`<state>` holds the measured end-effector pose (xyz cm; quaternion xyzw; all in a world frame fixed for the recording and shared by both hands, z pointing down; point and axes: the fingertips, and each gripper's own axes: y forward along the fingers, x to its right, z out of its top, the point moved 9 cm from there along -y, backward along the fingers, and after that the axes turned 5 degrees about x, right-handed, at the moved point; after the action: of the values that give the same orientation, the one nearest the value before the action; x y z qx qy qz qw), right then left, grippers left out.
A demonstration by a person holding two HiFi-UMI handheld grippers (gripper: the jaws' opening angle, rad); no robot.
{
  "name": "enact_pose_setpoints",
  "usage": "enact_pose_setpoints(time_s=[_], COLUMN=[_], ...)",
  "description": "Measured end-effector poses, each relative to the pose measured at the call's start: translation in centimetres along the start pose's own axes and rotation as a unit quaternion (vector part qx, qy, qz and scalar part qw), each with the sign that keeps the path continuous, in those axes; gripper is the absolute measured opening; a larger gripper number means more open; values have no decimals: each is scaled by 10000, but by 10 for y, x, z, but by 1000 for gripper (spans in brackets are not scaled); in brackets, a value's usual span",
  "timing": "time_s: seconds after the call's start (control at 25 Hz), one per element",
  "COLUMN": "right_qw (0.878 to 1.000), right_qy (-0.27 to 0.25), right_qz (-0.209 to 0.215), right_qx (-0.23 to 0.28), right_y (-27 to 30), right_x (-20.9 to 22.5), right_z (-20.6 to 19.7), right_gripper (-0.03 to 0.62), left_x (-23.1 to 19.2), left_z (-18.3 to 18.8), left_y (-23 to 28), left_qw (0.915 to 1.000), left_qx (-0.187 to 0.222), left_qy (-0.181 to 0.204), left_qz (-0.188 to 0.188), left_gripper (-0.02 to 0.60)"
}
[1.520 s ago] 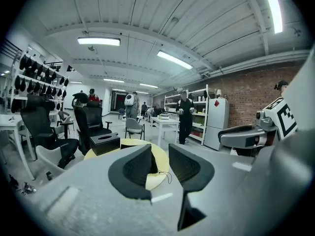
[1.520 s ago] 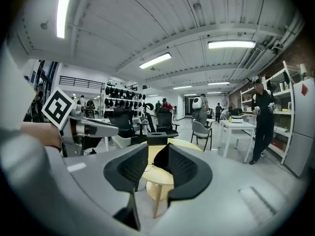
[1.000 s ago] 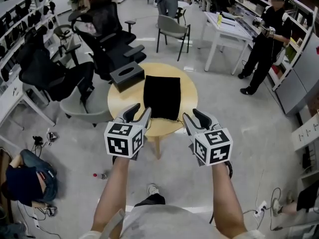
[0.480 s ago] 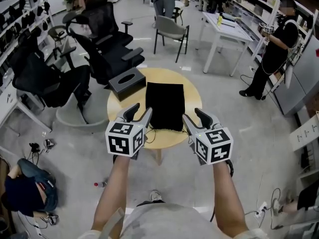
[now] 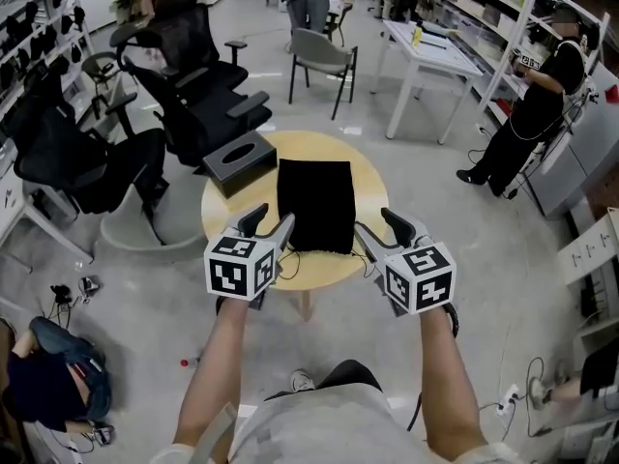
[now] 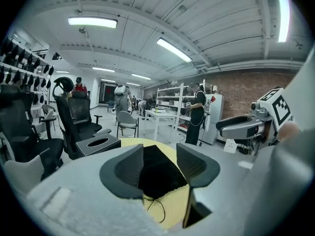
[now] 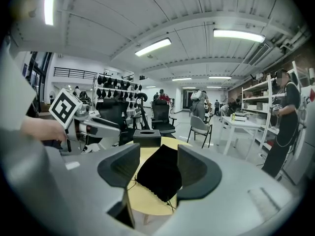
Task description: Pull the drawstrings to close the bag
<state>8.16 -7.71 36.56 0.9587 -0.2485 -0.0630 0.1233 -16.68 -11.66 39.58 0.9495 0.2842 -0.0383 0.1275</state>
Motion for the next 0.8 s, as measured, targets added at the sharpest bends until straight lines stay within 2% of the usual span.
enact_pose_setpoints(time_s=[0.36, 0.6, 0.8], right_qw=[9986, 9944, 9883], right_qy=[8, -82, -179], right_qz=[145, 483, 762], right_qx=[-501, -935, -1310], right_y=[-3, 11, 26], right_x=[20, 34, 42], right_z=[-37, -67, -92], right_gripper=[242, 245, 244], left_x=[2, 0, -4], left_z=[-24, -43, -68], left_y=[15, 33, 52], left_qw=[9991, 9958, 9894], left_qx=[-373, -828, -1351], left_qy=[111, 232, 286], left_qz=[-177, -325, -438], left_gripper=[216, 216, 216])
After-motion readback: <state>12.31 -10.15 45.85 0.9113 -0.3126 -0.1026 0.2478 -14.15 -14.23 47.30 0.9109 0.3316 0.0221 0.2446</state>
